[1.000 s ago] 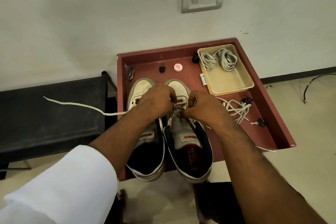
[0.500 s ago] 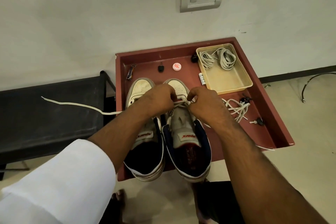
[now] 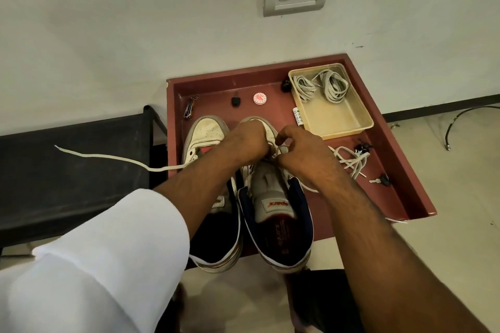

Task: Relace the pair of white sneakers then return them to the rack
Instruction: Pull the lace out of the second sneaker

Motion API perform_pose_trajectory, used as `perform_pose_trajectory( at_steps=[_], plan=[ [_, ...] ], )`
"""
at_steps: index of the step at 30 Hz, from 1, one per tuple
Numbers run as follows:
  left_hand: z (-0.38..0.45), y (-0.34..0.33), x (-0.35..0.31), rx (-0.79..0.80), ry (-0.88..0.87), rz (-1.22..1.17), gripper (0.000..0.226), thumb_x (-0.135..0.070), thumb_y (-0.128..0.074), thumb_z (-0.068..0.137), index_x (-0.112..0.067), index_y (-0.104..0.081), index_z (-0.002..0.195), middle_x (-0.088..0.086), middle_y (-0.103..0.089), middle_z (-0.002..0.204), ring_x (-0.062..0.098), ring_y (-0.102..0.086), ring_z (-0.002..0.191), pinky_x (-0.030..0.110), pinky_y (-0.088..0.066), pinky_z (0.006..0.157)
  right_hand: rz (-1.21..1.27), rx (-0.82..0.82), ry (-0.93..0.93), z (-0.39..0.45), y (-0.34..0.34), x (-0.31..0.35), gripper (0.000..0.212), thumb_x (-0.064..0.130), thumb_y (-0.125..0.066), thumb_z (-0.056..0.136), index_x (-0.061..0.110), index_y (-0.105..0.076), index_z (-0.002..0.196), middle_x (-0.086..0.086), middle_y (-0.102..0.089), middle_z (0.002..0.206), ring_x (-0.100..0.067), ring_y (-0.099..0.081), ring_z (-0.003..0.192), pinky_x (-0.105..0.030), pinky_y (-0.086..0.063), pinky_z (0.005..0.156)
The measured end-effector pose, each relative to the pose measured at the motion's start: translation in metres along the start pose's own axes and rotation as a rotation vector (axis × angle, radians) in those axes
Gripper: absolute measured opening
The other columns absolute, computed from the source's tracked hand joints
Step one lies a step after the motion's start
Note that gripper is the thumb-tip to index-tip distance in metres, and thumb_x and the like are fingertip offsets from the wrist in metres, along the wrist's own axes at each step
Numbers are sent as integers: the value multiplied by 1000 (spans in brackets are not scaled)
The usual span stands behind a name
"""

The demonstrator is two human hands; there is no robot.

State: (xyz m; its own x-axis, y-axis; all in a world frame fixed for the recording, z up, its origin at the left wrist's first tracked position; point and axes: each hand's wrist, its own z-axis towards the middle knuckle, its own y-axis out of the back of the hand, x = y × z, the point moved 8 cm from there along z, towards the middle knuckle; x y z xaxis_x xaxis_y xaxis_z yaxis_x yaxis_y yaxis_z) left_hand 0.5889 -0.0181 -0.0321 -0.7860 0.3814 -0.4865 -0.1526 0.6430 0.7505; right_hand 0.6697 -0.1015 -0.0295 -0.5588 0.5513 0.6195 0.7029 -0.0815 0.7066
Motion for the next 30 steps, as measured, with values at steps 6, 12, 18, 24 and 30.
perform_pose_trajectory(
  at_steps=[6, 12, 18, 24, 30],
  plan=[
    [-2, -3, 28, 238, 202, -468, 28, -18, -56, 100, -9, -57, 74, 3, -50, 65, 11, -41, 54, 21, -38, 47, 13, 3, -50, 3, 0, -10, 25, 19, -68, 78, 30, -59, 98, 2, -60, 100, -19, -60, 91, -31, -49, 74],
    [-4, -1, 47, 252, 262, -707, 22, -15, -55, 99, -14, -53, 77, 0, -45, 64, 12, -42, 58, 25, -38, 57, 118, 43, -35, 7, -11, -11, 32, 32, -74, 72, 36, -67, 102, 8, -61, 113, -17, -57, 108, -48, -45, 98],
    [-7, 17, 37, 112, 134, -329, 18, -22, -57, 99, -8, -68, 100, 3, -63, 85, 11, -49, 69, 24, -36, 57, 12, -100, 17, 11, -9, -6, 15, 44, -75, 78, 32, -72, 85, 14, -67, 78, -10, -65, 82, -42, -50, 89],
    [4, 21, 32, -108, -51, -278, 32, -15, -70, 89, -17, -65, 121, 7, -65, 98, 5, -56, 71, 13, -39, 55, -163, -234, 89, 7, -5, 6, 14, 29, -66, 87, 28, -75, 98, 3, -71, 102, -21, -63, 98, -40, -50, 89],
    [22, 5, 28, -29, -147, 7, 73, -11, -72, 84, -32, -42, 147, 5, -57, 137, 25, -62, 110, 35, -54, 91, -216, -334, 44, 6, 11, 0, 9, 23, -66, 88, 23, -74, 88, 1, -65, 95, -25, -59, 96, -40, -47, 88]
  ],
)
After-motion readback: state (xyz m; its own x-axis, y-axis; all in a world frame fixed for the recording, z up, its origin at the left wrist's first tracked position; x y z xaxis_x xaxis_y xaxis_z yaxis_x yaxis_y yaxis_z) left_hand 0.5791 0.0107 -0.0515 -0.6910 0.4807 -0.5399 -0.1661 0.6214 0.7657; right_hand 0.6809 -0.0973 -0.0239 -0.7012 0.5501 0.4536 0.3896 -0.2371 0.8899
